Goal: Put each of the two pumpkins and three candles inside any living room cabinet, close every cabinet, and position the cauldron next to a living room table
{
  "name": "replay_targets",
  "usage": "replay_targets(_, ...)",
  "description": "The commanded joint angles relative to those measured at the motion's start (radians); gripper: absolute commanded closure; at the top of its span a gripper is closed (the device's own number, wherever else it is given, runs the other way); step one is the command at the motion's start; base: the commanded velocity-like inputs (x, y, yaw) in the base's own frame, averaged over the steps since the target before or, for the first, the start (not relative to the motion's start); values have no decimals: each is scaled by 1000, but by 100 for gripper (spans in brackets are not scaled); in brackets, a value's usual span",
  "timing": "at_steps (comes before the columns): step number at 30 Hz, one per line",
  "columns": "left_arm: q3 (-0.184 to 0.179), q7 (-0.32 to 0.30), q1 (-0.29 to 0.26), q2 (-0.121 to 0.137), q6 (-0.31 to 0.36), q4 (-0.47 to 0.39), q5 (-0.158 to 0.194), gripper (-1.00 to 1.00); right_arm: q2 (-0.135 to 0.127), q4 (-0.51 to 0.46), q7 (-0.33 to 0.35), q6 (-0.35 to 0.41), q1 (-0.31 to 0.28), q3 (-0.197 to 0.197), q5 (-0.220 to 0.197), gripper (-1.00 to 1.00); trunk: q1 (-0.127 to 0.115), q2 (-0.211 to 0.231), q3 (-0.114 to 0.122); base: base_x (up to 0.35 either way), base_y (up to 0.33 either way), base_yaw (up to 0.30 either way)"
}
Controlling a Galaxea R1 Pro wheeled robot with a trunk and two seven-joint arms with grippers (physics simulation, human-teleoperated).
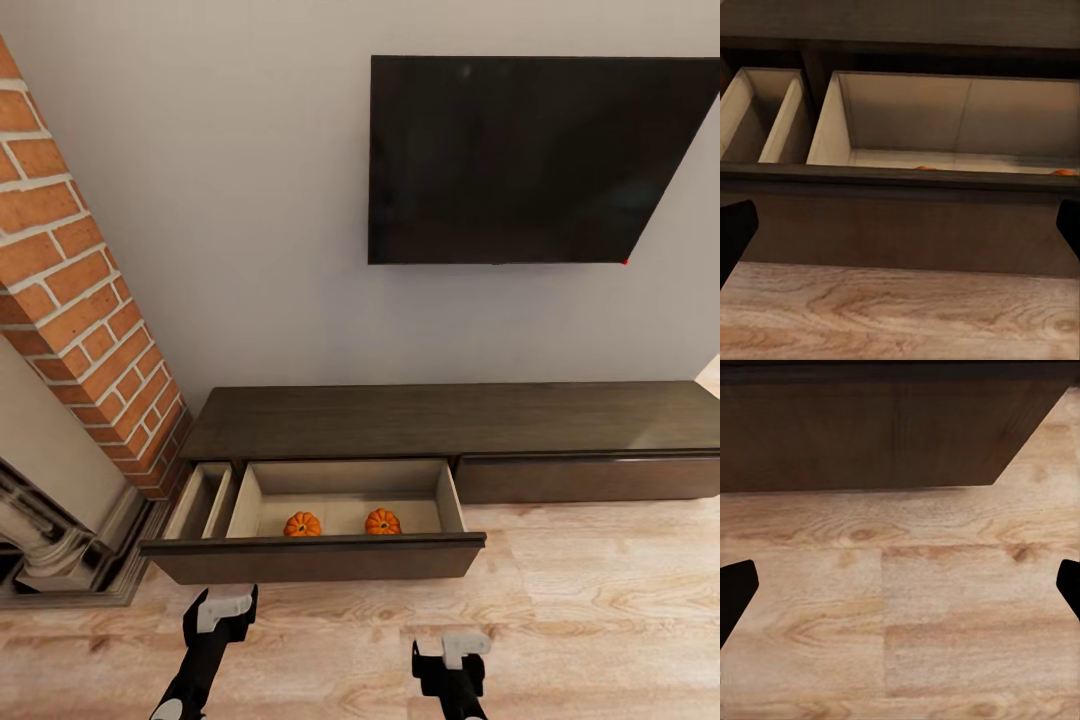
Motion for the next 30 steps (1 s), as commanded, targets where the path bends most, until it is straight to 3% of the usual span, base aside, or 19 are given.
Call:
replay_targets(1, -8, 8, -1, 1, -3, 1, 3, -100, 0, 1, -6, -5, -1, 8, -10, -100, 0, -1, -1, 0, 0, 0)
replay_targets(17, -8, 5, -2, -1, -1, 17, 0, -100, 17, -45, -11, -13, -22, 15, 7, -100, 0, -1, -1, 0, 0, 0)
replay_targets(23, -10, 5, -2, 0, 0, 17, -1, -100, 25, -49, -19, -20, -36, 20, 42, -100, 0, -1, -1, 0, 0, 0)
replay_targets(25, -9, 6, -2, 0, 1, 17, 0, -100, 26, -50, -19, -72, -37, 27, 47, -100, 0, -1, -1, 0, 0, 0)
replay_targets(28, -7, 11, -2, -2, 3, 17, 1, -100, 25, -42, -21, -210, -38, 33, 47, -100, 0, -1, -1, 0, 0, 0)
replay_targets(30, -6, 16, -2, -2, 3, 17, 1, -100, 25, -33, -21, -245, -38, 32, 45, -100, 0, -1, -1, 0, 0, 0)
